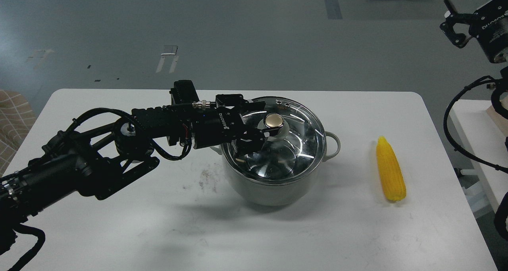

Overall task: Open pot and put corn in
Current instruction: 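Close the left gripper on the lid's brass knob, then lift the glass lid off the pot and carry it toward the left arm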

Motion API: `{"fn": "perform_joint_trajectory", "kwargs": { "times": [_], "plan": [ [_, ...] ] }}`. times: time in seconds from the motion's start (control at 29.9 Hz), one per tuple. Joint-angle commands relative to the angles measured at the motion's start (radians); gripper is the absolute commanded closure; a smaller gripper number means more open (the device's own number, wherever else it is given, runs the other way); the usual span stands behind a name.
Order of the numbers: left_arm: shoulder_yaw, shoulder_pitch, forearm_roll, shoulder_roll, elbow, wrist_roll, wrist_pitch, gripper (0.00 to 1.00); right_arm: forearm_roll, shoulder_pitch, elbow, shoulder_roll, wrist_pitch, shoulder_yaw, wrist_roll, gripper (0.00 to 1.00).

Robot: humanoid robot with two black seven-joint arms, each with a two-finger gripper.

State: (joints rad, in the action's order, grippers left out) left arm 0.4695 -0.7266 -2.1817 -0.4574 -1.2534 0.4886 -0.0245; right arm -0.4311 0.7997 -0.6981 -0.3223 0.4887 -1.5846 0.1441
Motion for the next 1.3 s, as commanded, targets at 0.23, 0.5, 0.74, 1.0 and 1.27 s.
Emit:
{"fn": "perform_joint_trajectory", "kwargs": {
  "times": [0.23,0.5,0.74,1.0,1.27],
  "plan": [
    [-0.011,-0.007,0.003,-0.001,0.0,0.0,0.0,0.55,0.0,0.0,-0.001,0.0,0.0,0.0,0.0,0.0],
    [-0.009,-0.011,0.005,-0.001,-0.001,0.0,0.0,0.62,0.0,0.0,-0.001,0.0,0.0,0.0,0.0,0.0],
    [-0.005,-0.028,0.062,-0.006,-0.023,0.0,0.0,0.67,0.0,0.0,-0.001,0.0,0.0,0.0,0.0,0.0],
    [0.008,-0.134,0.21,-0.168,-0.043,0.0,0.0,0.67,0.0,0.003,0.0,-0.003,0.0,0.0,0.0,0.0],
    [-0.009,-0.054,0.301,-0.46,-0.046,0.0,-0.023,0.71,0.0,0.001,-0.001,-0.003,0.0,0.0,0.0,0.0]
  ]
}}
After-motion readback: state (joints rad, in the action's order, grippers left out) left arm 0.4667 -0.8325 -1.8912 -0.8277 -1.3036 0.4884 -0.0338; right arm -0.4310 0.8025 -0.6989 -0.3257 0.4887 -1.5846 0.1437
